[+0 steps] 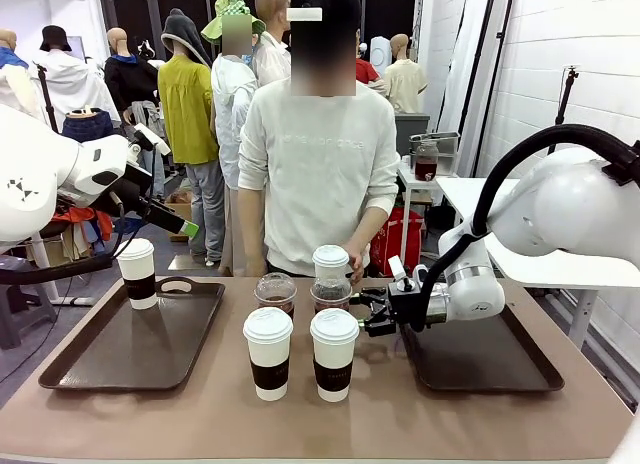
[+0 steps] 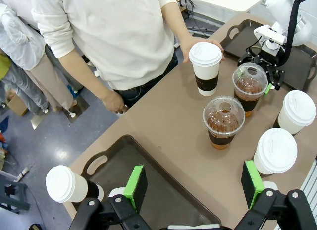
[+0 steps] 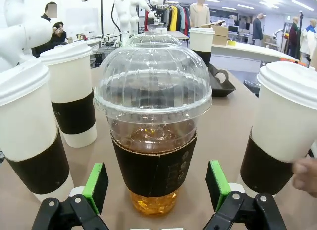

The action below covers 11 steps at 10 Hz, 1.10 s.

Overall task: Distribute the coffee onto the tray.
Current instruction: Pick up one iced Americano and place it on the right Handle tray.

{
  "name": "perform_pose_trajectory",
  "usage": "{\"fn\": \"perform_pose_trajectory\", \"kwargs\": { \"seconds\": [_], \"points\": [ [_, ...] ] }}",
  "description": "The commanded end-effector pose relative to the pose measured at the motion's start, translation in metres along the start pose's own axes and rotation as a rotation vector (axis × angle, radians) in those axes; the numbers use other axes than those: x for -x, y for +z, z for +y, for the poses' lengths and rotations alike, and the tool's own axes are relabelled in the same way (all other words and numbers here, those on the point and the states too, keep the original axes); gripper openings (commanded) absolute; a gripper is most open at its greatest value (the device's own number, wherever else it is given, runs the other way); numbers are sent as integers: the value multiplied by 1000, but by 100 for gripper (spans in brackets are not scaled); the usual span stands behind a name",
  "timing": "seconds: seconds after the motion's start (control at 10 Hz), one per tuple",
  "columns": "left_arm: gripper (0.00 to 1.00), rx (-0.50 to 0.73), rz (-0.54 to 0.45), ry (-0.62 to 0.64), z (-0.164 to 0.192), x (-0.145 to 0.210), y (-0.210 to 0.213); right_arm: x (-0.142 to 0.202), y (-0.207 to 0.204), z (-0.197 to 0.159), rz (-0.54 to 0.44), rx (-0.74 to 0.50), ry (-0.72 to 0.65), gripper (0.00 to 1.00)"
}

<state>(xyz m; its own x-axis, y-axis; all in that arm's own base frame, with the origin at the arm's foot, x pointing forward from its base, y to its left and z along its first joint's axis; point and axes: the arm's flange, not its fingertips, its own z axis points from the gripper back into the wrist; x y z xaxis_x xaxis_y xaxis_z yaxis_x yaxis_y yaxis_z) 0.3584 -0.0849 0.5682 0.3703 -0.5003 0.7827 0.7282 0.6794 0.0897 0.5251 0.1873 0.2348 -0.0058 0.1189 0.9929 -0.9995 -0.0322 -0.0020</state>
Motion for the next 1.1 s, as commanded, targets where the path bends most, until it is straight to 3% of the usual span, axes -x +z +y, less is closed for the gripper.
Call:
{"fn": "perform_pose_trajectory", "kwargs": {
  "seconds": [0.0,1.0],
  "points": [
    [100,7,5,2,0,1,1,2,-7,-8,-9,-2,-18,100],
    [100,7,5,2,0,1,1,9,-26,-15,-37,-33,-44,100]
  ]
}}
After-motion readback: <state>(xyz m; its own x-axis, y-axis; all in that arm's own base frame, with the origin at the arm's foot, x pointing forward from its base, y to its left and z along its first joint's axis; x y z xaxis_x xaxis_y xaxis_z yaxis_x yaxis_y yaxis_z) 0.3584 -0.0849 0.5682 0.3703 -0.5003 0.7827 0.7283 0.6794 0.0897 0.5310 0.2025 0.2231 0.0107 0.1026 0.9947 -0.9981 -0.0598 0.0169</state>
